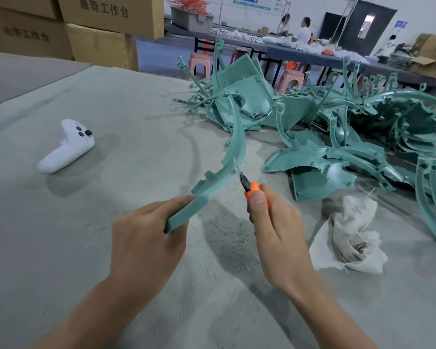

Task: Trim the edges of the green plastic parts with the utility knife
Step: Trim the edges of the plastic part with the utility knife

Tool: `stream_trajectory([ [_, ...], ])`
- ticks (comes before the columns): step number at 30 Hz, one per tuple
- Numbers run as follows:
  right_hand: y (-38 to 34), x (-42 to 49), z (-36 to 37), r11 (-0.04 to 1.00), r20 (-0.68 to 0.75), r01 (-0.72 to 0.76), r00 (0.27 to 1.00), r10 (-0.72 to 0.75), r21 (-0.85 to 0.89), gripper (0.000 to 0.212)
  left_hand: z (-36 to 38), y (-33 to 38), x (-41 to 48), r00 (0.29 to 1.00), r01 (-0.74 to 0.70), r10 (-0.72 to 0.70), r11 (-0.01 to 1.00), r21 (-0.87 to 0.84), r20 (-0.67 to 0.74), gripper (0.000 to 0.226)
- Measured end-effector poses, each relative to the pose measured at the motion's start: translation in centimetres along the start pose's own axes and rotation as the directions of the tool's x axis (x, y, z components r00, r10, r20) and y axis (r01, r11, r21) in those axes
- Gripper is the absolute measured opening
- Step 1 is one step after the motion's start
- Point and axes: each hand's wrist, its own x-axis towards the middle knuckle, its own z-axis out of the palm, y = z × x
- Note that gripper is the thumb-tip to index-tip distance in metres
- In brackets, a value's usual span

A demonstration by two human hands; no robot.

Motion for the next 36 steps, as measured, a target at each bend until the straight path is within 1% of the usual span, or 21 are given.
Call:
stream_trajectory([
  [3,0.1,0.3,-0.2,1.000,-0.013,-0.024,1.000,0.024,0.003,0.055,0.2,0.0,0.0,0.999,-0.041,0.040,0.999,-0.036,-0.016,0.018],
  [8,0.8,0.8,-0.5,0.996,-0.044,-0.081,0.996,0.082,0.030,0.056,0.0,-0.1,-0.1,0.995,-0.088,0.093,0.991,-0.096,0.045,0.010],
  [11,1.6,1.5,-1.3,0.990,-0.066,-0.124,0.989,0.129,0.072,0.060,-0.2,0.0,-0.2,0.987,-0.117,0.128,0.987,-0.109,0.096,0.021],
  [13,1.8,1.5,-1.5,0.989,-0.069,-0.120,0.990,0.126,0.082,0.060,-0.2,0.2,-0.1,0.989,-0.113,0.123,0.987,-0.115,0.078,0.017],
  [15,1.6,1.0,-1.2,0.996,-0.056,-0.077,0.995,0.080,0.050,0.058,-0.1,0.4,0.1,0.995,-0.084,0.088,0.993,-0.084,0.038,0.009],
  [18,1.0,0.3,-0.5,1.000,-0.004,-0.019,1.000,0.019,0.020,0.056,-0.2,0.5,0.4,0.998,-0.058,0.058,0.998,-0.002,-0.005,0.012],
  [20,0.8,0.3,-0.4,0.999,0.002,-0.028,1.000,0.028,0.024,0.056,-0.2,0.3,0.5,0.998,-0.069,0.069,0.998,-0.002,-0.005,0.012],
  [24,1.1,0.6,-0.6,0.993,-0.009,-0.096,0.995,0.097,0.066,0.057,-0.1,-0.2,0.2,0.992,-0.113,0.118,0.989,-0.091,0.051,0.005],
  [29,1.4,0.8,-0.5,0.993,-0.015,-0.116,0.993,0.116,0.032,0.059,-0.1,-0.3,0.2,0.987,-0.107,0.120,0.988,-0.116,0.108,0.011],
  [33,2.2,1.3,-0.9,0.987,-0.046,-0.139,0.989,0.143,0.079,0.059,-0.4,-0.1,0.0,0.982,-0.116,0.138,0.980,-0.159,0.132,0.015],
  [36,2.9,1.6,-1.5,0.988,-0.068,-0.128,0.989,0.134,0.087,0.059,-0.5,0.2,-0.1,0.973,-0.132,0.164,0.972,-0.194,0.160,0.018],
])
